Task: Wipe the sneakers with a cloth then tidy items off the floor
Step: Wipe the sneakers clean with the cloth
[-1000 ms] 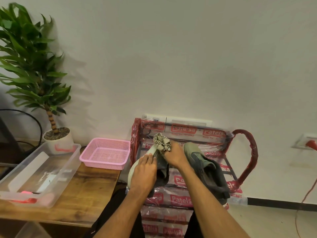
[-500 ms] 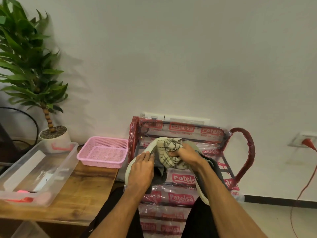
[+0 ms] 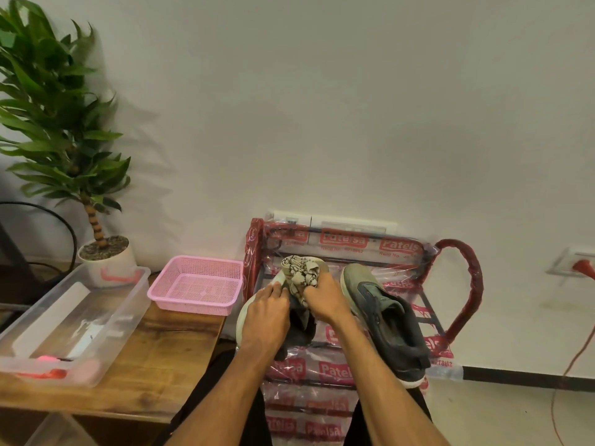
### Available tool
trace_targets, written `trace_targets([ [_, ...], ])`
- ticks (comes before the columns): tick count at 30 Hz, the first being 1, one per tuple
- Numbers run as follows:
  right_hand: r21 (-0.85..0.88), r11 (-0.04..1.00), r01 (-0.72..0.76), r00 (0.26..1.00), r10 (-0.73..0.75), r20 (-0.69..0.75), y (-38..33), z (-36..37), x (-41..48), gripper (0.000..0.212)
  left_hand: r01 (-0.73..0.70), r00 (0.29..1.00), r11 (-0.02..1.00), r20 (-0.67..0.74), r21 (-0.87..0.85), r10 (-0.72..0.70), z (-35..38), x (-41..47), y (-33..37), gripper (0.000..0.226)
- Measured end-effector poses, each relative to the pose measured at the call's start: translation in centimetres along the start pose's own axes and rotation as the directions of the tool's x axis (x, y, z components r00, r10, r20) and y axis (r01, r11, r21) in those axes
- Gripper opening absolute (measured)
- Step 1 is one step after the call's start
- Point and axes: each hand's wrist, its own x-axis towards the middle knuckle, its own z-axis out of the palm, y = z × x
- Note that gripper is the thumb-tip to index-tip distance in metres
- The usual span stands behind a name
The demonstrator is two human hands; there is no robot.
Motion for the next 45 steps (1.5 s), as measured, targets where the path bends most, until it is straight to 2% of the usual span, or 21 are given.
trace_targets([
  [4,0.056,0.997,-0.045,0.995,0.04,0.088,0.7,-1.4,0.6,0.027,-0.01,1.0,1.0,0.003,0.01,0.01,0.0,-0.2,0.1,0.047],
  [7,0.226,0.964,-0.138,0.979,0.099,0.176,1.5,-3.6,1.0,0.025,-0.016,1.0,1.0,0.008,0.006,0.016,0.2,-0.4,0.3,0.049],
  [8,0.276,0.949,-0.151,0.981,0.108,0.164,1.6,-4.3,1.0,0.023,-0.016,1.0,1.0,0.007,0.005,0.016,0.2,-0.4,0.3,0.048],
  [10,0.326,0.935,-0.137,0.99,0.134,0.033,1.9,-4.6,1.7,0.017,-0.02,1.0,1.0,-0.001,0.004,0.02,0.2,-0.4,0.3,0.049],
  [12,0.296,0.951,-0.087,0.986,0.125,-0.112,1.5,-3.9,2.2,0.016,-0.026,1.0,1.0,0.001,0.01,0.026,0.3,-0.6,0.5,0.05],
  [14,0.237,0.971,-0.026,0.985,0.066,-0.159,0.6,-2.5,2.3,0.025,-0.036,0.999,0.999,0.005,0.019,0.036,0.2,-0.8,0.7,0.049],
  [17,0.143,0.989,0.039,0.993,-0.022,-0.115,-0.2,-0.2,1.7,0.04,-0.045,0.999,0.999,-0.011,0.029,0.046,0.2,-0.8,0.7,0.048],
  [20,0.126,0.989,0.082,0.99,-0.066,-0.127,0.0,0.6,1.6,0.042,-0.044,0.999,0.998,-0.01,0.043,0.045,0.1,-0.7,0.6,0.049],
  [25,0.146,0.989,0.034,0.999,-0.038,0.027,0.5,-0.6,1.7,0.03,-0.036,0.999,0.997,0.01,0.068,0.035,0.0,-0.7,1.0,0.045],
  [30,0.104,0.994,0.024,0.995,-0.034,0.096,-0.3,-1.4,1.6,0.02,-0.024,1.0,0.998,0.018,0.056,0.023,-0.3,-0.6,0.9,0.04],
  [35,0.196,0.974,-0.112,0.972,0.067,0.225,0.3,-2.9,1.0,0.027,-0.044,0.999,0.998,0.031,0.043,0.042,-0.2,-0.8,1.0,0.041],
  [37,0.254,0.96,-0.121,0.962,0.05,0.269,-0.1,-4.3,0.6,0.022,-0.05,0.998,0.998,0.028,0.043,0.048,-0.2,-0.9,1.0,0.04],
  [39,0.27,0.96,-0.069,0.972,0.004,0.234,-0.8,-5.3,0.2,0.02,-0.042,0.999,0.998,0.024,0.036,0.041,-0.2,-0.8,1.0,0.043],
  [42,0.1,0.994,0.043,0.996,-0.051,0.074,-1.2,-4.4,0.1,0.023,-0.028,0.999,0.999,0.038,0.025,0.027,-0.1,-0.7,0.9,0.047],
  [45,0.015,0.999,0.042,0.994,-0.044,0.099,-0.5,-2.2,-0.4,0.028,-0.038,0.998,0.998,0.051,0.047,0.035,-0.2,-0.8,0.9,0.047],
])
